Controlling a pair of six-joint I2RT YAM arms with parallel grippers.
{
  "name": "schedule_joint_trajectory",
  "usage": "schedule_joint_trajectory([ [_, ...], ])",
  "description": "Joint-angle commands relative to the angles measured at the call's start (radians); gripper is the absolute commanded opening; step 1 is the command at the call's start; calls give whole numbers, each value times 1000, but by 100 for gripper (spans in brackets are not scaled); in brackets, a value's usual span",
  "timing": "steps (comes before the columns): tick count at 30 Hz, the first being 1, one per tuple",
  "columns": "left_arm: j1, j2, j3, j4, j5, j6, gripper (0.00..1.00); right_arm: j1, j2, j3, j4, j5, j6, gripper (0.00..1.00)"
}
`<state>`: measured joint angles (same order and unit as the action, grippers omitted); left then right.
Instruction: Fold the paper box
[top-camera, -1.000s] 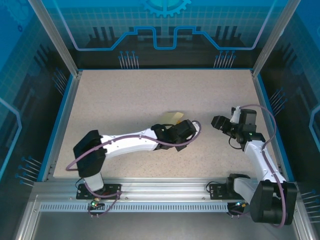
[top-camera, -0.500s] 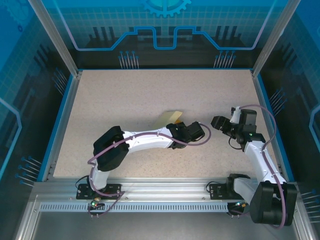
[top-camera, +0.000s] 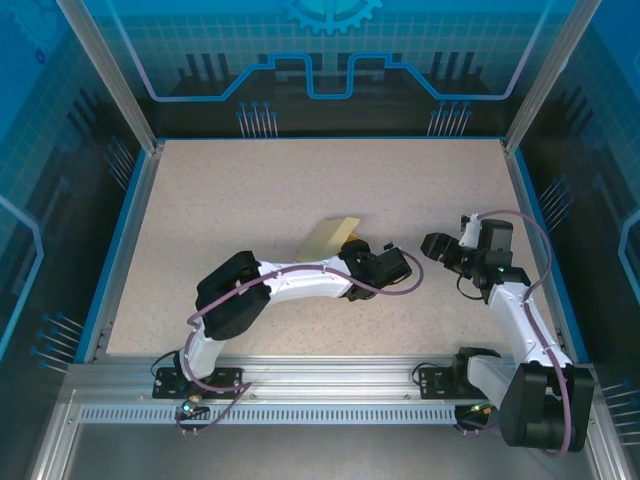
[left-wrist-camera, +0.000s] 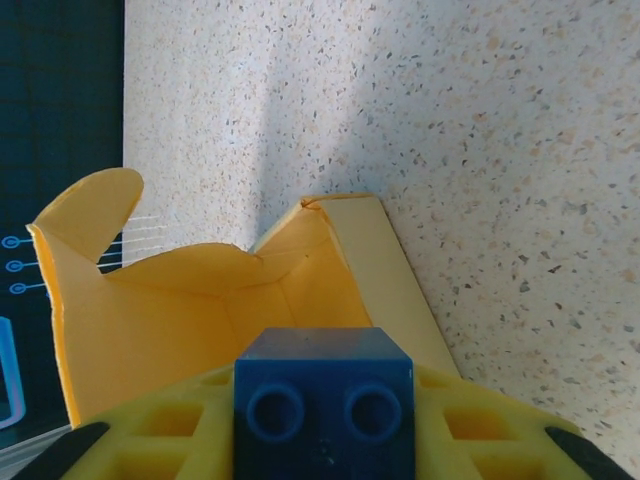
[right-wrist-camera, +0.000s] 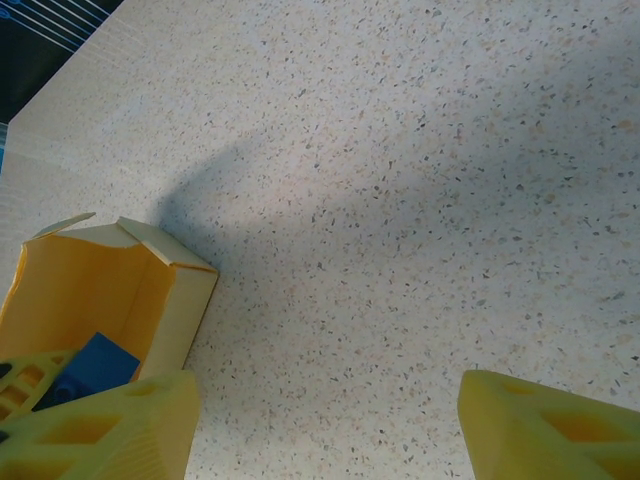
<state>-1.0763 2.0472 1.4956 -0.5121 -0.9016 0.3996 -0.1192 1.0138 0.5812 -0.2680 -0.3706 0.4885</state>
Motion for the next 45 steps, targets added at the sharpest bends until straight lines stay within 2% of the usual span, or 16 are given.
schedule_joint_trajectory([
  [1, -4, 10, -11, 30, -32, 33, 30, -15, -4, -16, 13, -24, -13, 70],
  [6, -47, 5, 3, 54, 11, 66, 30, -16, -9, -10, 5, -9, -13, 70],
  [12, -45, 17, 0, 48, 34, 85, 30, -44, -59, -18, -18, 25, -6, 70],
  [17, -15, 29, -6, 40, 5, 92, 31, -81, -102, -38, -16, 25, 10, 70],
  [31, 32, 74, -9, 41, -96, 81, 33, -88, -111, -53, -6, 20, 14, 70],
  [45, 48, 80, -18, 28, -118, 63, 43, -89, -96, -61, 11, -4, 14, 70],
])
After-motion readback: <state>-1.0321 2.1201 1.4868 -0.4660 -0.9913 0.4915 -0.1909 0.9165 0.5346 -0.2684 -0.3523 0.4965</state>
